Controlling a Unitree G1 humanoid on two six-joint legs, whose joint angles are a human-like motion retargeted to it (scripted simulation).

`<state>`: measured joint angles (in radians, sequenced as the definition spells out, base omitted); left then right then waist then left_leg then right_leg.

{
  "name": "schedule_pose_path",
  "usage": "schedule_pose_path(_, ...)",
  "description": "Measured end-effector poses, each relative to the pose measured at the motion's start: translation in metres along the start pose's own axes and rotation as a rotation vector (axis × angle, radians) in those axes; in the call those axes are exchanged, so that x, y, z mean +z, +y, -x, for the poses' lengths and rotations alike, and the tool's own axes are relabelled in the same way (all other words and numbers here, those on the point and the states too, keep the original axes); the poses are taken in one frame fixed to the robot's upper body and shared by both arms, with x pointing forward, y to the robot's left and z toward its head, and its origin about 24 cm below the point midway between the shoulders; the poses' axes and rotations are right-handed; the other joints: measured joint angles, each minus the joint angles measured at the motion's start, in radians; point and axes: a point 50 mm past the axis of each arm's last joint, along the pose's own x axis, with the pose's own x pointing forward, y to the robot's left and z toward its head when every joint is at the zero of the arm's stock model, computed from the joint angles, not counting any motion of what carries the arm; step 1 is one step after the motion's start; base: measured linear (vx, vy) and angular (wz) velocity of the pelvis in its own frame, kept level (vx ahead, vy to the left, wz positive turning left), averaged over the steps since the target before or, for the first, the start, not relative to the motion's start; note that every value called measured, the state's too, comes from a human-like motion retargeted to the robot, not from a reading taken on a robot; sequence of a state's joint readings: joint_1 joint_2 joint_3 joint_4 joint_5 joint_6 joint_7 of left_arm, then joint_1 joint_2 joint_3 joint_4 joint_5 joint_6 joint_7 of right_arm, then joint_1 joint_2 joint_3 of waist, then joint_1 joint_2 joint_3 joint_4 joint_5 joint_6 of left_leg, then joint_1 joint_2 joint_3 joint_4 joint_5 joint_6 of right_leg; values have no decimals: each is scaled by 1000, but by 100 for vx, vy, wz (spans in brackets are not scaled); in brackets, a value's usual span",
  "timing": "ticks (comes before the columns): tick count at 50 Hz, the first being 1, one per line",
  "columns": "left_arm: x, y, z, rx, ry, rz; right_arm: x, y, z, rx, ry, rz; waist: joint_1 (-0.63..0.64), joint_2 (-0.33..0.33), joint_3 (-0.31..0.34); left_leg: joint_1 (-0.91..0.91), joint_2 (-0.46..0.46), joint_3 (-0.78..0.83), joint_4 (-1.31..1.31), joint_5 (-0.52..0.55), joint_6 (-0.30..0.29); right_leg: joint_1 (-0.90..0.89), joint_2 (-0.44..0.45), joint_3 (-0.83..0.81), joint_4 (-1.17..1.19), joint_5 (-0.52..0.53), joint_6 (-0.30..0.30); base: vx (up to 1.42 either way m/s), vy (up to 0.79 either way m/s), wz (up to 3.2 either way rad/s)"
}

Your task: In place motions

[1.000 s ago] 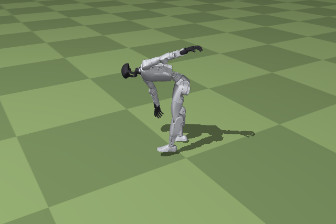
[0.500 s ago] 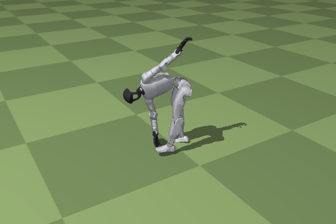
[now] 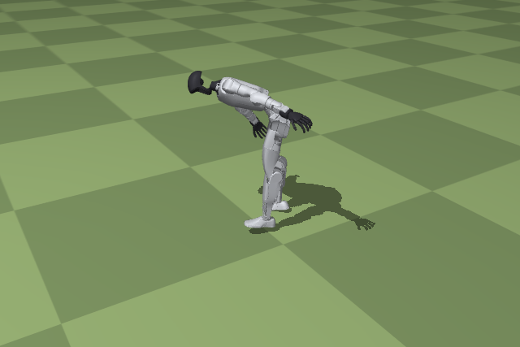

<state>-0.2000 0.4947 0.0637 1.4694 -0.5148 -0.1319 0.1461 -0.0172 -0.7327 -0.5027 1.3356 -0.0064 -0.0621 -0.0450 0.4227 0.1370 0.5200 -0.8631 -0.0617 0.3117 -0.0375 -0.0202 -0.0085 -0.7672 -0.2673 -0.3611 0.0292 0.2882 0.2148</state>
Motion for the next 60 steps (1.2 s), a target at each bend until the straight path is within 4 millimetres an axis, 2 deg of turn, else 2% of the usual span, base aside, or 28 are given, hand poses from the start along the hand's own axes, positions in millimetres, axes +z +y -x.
schedule_pose_path(5, 27, -3, -2, -51, -85, -71, -68, 46, 18, 85, 187, -11, -130, -107, 0, 171, 25, 32, 18, -36, -9, 146, 17, 41, 3, -15, -1, -19, 32, -78)
schedule_pose_path(9, 31, 3, -2, -44, -121, -167, -101, 75, 35, 100, 308, -33, -229, -186, 0, 341, 34, 53, 30, -88, -13, 290, 29, 76, 9, -38, -7, 2, 45, -79)
schedule_pose_path(12, 25, 6, -2, -31, -123, -239, -114, 96, 47, 124, 360, -65, -281, -232, 0, 472, 42, 71, 34, -128, -24, 397, 37, 102, 15, -61, -14, 19, 40, -75)
schedule_pose_path(15, 9, 7, -1, -31, -90, -270, -120, 119, 57, 175, 388, -85, -314, -271, 0, 598, 45, 88, 39, -168, -37, 496, 45, 130, 23, -89, -21, 26, 40, -71)
schedule_pose_path(19, -28, 9, 4, -39, 16, -264, -127, 144, 70, 256, 411, -49, -362, -296, -28, 746, 60, 110, 48, -218, -65, 618, 60, 156, 31, -129, -28, 43, 40, -58)
schedule_pose_path(22, -64, 12, 12, -81, 131, -259, -139, 154, 81, 316, 437, 21, -399, -293, -111, 815, 79, 130, 56, -244, -84, 668, 82, 183, 32, -153, -34, 57, 45, -67)
schedule_pose_path(24, -94, 17, 21, -106, 219, -240, -153, 152, 89, 354, 462, 100, -437, -285, -194, 843, 90, 145, 66, -255, -99, 688, 97, 206, 29, -165, -39, 67, 53, -74)
schedule_pose_path(26, -114, 18, 28, -139, 277, -232, -166, 151, 97, 384, 512, 122, -448, -264, -260, 865, 100, 149, 78, -261, -109, 708, 109, 221, 28, -176, -45, 61, 48, -54)
schedule_pose_path(29, -127, 19, 34, -206, 340, -247, -185, 162, 118, 442, 610, 22, -432, -251, -330, 900, 109, 149, 94, -254, -121, 752, 121, 218, 24, -192, -60, 57, 26, -13)
schedule_pose_path(33, -130, 8, 37, -356, 416, -208, -197, 194, 149, 541, 720, -149, -400, -260, -397, 929, 116, 126, 111, -235, -132, 812, 125, 181, 21, -212, -75, 46, 6, 32)
schedule_pose_path(36, -125, -14, 38, -433, 414, -169, -184, 222, 160, 649, 709, -120, -391, -267, -430, 943, 121, 112, 115, -227, -131, 843, 129, 153, 23, -221, -80, 31, 3, 39)
schedule_pose_path(38, -120, -34, 39, -480, 404, -194, -165, 239, 158, 750, 635, 3, -390, -265, -444, 949, 122, 106, 112, -228, -127, 856, 133, 141, 24, -224, -83, 17, 13, 23)
schedule_pose_path(40, -114, -57, 42, -547, 397, -264, -140, 252, 152, 865, 515, 196, -390, -259, -456, 955, 123, 104, 107, -234, -123, 863, 136, 134, 25, -226, -84, 11, 18, 16)
schedule_pose_path(45, -98, -126, 61, -807, 300, -442, -55, 281, 134, 1038, 47, 782, -396, -250, -469, 967, 119, 94, 99, -247, -111, 875, 138, 119, 28, -225, -86, 9, 13, 14)
schedule_pose_path(48, -86, -160, 75, -951, 191, -531, -2, 297, 139, 1062, -251, 1029, -406, -257, -473, 967, 116, 83, 101, -248, -108, 879, 136, 111, 32, -224, -88, 8, 8, 13)
schedule_pose_path(50, -75, -177, 82, -1023, 109, -617, 29, 306, 146, 1051, -418, 1116, -411, -262, -473, 967, 114, 78, 103, -249, -107, 881, 135, 108, 34, -224, -89, 3, 3, 5)
schedule_pose_path(53, -56, -190, 86, -1067, -43, -810, 60, 314, 159, 1013, -595, 1106, -414, -268, -470, 966, 111, 71, 100, -254, -102, 885, 135, 102, 30, -222, -88, 0, 0, 0)
schedule_pose_path(55, -43, -191, 84, -1043, -147, -954, 73, 318, 166, 997, -668, 1050, -413, -268, -467, 964, 109, 66, 96, -257, -98, 886, 136, 98, 27, -221, -87, 0, 0, 0)
schedule_pose_path(57, -36, -186, 78, -980, -211, -1057, 72, 320, 170, 1007, -682, 994, -411, -266, -474, 960, 107, 62, 88, -259, -94, 883, 136, 94, 23, -219, -85, 3, 2, 5)
schedule_pose_path(60, -34, -168, 66, -902, -208, -1099, 52, 321, 170, 1043, -622, 945, -408, -264, -496, 955, 101, 61, 72, -260, -87, 877, 135, 92, 17, -217, -83, 9, 4, 6)
